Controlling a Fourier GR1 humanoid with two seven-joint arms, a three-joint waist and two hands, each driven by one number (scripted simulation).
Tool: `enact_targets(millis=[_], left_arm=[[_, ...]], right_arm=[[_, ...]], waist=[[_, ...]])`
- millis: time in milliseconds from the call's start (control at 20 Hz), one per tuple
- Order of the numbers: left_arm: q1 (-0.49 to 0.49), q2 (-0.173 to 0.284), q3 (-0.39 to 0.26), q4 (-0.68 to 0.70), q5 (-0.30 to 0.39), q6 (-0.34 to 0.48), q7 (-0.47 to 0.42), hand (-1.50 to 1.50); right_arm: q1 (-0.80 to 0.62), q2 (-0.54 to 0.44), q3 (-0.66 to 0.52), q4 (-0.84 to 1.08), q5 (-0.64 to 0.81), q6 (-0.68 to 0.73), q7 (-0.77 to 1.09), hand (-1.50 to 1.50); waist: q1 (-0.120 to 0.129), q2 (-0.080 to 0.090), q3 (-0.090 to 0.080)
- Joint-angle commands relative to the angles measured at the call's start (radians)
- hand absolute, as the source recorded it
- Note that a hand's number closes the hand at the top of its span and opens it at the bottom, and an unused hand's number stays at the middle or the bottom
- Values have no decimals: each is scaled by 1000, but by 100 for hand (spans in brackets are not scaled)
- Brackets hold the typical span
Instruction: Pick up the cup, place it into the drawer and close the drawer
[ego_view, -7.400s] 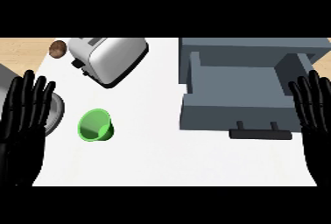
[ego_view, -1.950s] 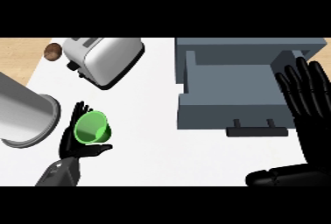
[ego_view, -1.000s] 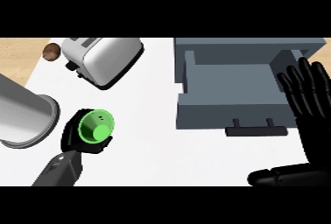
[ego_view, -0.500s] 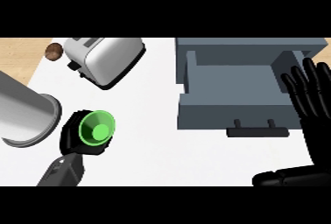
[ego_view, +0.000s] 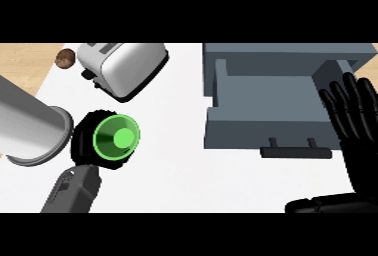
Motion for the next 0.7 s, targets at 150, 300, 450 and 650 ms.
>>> enact_targets(millis=[150, 300, 450, 650], left_arm=[[12, -86, -97, -374, 41, 84, 290, 150], [24, -100, -156, -537, 98, 132, 437, 150], [-32, -101, -203, -584, 92, 248, 471, 150], [-162, -102, -192, -602, 51, 312, 596, 150]], right_arm=[[-4, -17, -42, 34, -36, 20, -16, -150], [-27, -17, -46, 59, -28, 14, -25, -150], [-9, 5, -1, 21, 13, -6, -9, -150], [-57, -14, -30, 79, 0, 8, -32, -150]], waist=[[-3, 2, 0], [0, 1, 0], [-10, 3, -1], [-12, 6, -1]])
